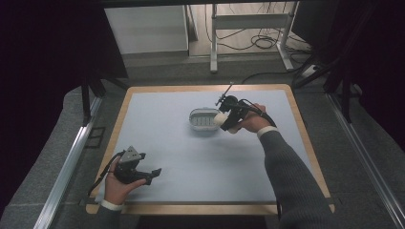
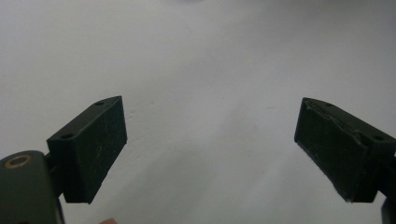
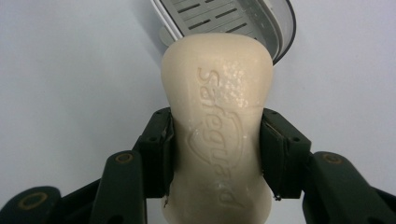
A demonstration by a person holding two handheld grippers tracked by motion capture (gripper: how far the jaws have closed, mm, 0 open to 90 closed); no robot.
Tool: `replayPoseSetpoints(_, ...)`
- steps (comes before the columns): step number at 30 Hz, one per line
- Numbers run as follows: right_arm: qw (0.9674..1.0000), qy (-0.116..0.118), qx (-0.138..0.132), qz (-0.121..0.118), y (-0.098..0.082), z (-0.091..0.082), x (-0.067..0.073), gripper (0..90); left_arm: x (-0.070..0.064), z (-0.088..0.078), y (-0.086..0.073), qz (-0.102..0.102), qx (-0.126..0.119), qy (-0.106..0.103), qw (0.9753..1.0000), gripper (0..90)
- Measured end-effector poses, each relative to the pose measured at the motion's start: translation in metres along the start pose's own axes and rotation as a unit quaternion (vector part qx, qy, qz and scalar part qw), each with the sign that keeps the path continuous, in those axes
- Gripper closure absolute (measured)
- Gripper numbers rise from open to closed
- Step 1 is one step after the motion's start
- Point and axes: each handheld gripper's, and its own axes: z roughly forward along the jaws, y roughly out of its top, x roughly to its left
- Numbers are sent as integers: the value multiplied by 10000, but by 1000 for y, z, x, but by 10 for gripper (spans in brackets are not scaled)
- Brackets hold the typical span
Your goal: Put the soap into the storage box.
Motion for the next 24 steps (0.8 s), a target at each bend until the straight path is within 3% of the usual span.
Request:
replayPoseSetpoints(8, 10000, -17, 37, 26, 9, 5, -7, 497, -1, 0, 1, 43, 10, -11, 10000, 98)
replayPoseSetpoints(24, 9997, -60, 36, -240, 30, 18, -12, 497, -2, 2, 1, 44, 7, -21, 10000, 98)
